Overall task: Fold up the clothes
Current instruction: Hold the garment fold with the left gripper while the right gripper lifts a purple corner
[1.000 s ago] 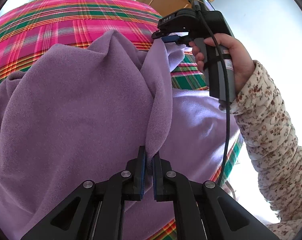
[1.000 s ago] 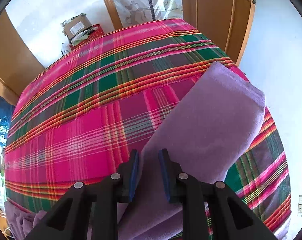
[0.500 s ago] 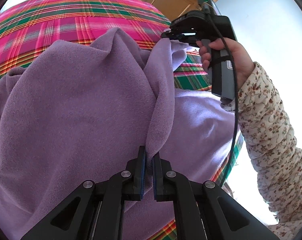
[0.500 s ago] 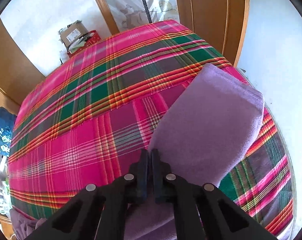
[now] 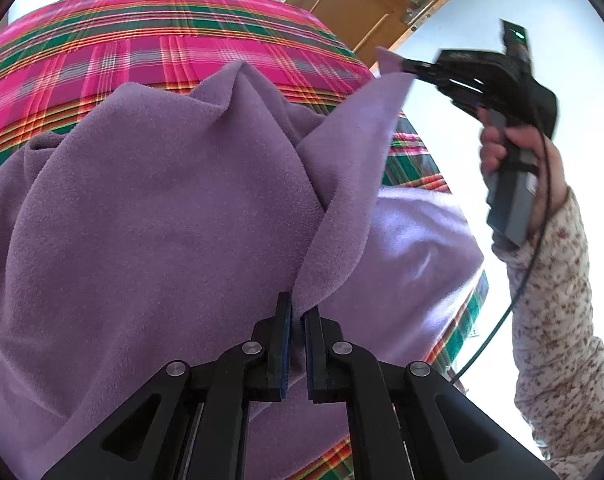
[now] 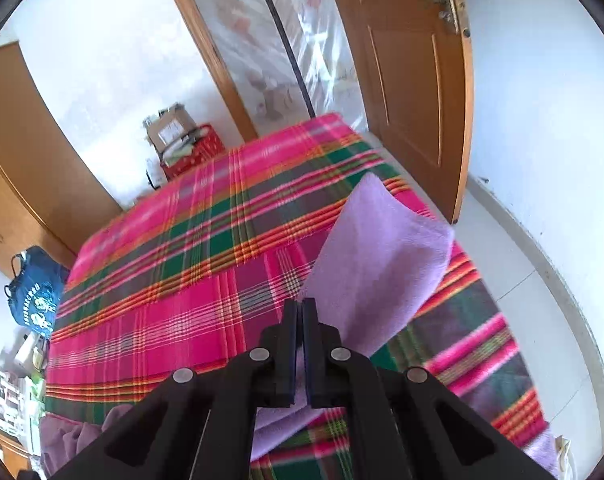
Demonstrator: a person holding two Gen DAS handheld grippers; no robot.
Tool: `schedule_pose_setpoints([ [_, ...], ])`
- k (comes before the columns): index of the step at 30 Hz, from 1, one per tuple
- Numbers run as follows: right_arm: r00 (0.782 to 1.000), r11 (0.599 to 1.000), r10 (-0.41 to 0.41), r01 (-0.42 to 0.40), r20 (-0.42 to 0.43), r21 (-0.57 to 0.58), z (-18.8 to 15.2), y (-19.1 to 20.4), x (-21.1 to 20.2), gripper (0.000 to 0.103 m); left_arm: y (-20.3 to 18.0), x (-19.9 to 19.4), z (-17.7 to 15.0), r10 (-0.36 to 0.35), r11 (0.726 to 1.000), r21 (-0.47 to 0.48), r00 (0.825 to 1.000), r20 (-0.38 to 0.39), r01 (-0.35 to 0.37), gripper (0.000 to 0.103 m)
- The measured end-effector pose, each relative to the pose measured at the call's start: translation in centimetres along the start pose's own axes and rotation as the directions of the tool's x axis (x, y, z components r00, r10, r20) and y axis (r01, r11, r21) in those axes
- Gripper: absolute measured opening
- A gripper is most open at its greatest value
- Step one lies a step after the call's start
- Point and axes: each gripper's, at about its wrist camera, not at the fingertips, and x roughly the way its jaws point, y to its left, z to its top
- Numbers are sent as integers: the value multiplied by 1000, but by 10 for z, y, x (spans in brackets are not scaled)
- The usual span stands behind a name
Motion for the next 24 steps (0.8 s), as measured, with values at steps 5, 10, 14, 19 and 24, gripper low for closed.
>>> schedule_pose_setpoints([
  [5, 993, 999, -21, 24, 112, -28, -5, -7, -41, 3, 1, -10, 1, 8, 1000, -5, 1000, 10, -8, 5],
  [10, 979, 997, -49, 60, 200, -54, -15, -14, -79, 3, -8, -21, 2, 13, 1000, 5, 999, 44, -13, 5],
  [14, 972, 997, -61, 70, 226, -34, -24, -27, -97, 3, -15, -28, -1, 13, 1000, 13, 998, 60, -14, 5],
  [19, 966, 998, -63, 65, 251, -3, -38, -41, -115, 3, -20, -41, -9, 14, 1000, 25, 997, 80, -16, 5],
  [24, 954, 998, -58, 59, 295, 6, -47, -46, -134, 3, -31, -51, -9, 24, 999, 33, 993, 116, -28, 6],
])
